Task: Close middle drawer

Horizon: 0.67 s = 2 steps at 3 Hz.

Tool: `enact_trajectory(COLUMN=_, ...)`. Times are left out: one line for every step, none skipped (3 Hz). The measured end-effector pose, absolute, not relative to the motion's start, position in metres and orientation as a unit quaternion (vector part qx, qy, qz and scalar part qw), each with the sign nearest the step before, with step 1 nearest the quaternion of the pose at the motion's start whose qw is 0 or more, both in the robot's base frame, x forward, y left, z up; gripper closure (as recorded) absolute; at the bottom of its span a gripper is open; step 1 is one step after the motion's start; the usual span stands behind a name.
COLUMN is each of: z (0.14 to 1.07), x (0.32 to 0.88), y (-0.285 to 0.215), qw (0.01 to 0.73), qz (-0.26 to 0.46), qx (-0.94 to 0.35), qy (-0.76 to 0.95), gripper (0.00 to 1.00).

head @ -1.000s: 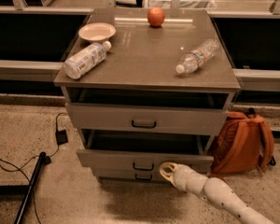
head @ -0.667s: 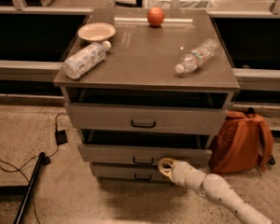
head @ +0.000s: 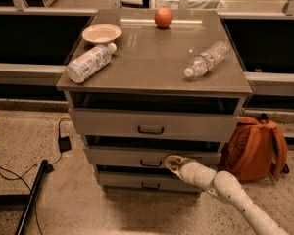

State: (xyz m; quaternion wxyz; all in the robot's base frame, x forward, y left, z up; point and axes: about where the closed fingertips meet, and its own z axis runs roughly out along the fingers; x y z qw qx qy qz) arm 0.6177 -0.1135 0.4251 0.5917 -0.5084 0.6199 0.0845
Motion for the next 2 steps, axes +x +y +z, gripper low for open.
enact_trajectory(z=0.425, x=0.582, y=-0.126, qw=0.572, qz=0.063, qx=-0.535, qy=0.619, gripper=1.0)
enact_trajectory(z=0.425, x=0.535, y=-0.116, qw=0.541, qz=0.064, qx=-0.559, qy=0.625, gripper=1.0)
